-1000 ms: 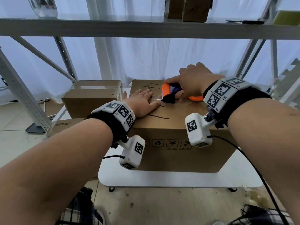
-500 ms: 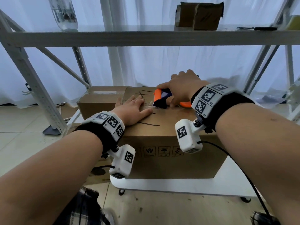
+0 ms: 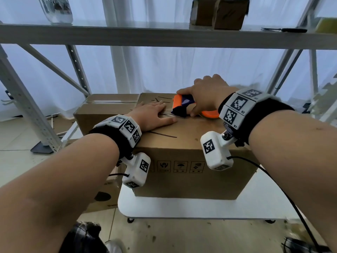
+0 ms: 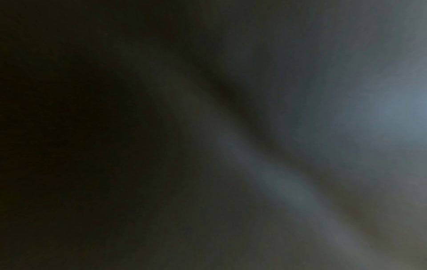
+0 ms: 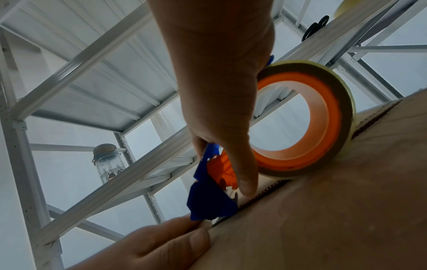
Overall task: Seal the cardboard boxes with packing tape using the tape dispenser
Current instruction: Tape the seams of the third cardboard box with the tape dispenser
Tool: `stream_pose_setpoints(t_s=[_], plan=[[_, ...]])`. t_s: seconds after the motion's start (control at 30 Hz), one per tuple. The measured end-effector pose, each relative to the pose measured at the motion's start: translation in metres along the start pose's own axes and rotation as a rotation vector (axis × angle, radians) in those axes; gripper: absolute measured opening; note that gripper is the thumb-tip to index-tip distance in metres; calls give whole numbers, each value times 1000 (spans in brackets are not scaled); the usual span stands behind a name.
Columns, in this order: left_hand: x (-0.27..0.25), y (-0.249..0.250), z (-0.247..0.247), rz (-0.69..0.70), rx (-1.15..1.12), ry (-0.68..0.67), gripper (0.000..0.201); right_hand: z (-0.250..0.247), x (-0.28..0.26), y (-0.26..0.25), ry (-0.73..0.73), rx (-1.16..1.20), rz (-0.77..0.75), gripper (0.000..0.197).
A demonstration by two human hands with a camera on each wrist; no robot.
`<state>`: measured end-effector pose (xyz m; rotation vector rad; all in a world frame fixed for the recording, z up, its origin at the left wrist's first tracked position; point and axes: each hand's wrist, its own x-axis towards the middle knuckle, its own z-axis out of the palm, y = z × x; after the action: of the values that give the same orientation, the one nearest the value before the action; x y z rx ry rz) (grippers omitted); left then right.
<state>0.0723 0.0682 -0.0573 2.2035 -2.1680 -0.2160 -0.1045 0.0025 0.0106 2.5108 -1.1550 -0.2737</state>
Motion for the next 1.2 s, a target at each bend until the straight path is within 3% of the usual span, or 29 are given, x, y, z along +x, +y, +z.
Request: stream_pose_setpoints(t_s=[0.27,0.57,0.7,0.83,0.97,1.2], plan=[[-11,3,2,10,18,96,79,-11,6,-6,-95,-129,-78,86],[-32,12,4,3,78,-165,83,-6,7,-7,-121,-89,-44,88],[-40,-3,-5,-114,83,-172,86,-2,3,-6,-70,-69,-30,86],[-33,14,-6,-242,113,-188,96,0,1,-6,-48,-51,-28,83],[-26,48,0,-173,74,-209,94,-1,1,-4,-57,-47,-33,84],[-29,29,-3,-159,89,-172,87,2,-1,-5,-32,-40,-32,83]])
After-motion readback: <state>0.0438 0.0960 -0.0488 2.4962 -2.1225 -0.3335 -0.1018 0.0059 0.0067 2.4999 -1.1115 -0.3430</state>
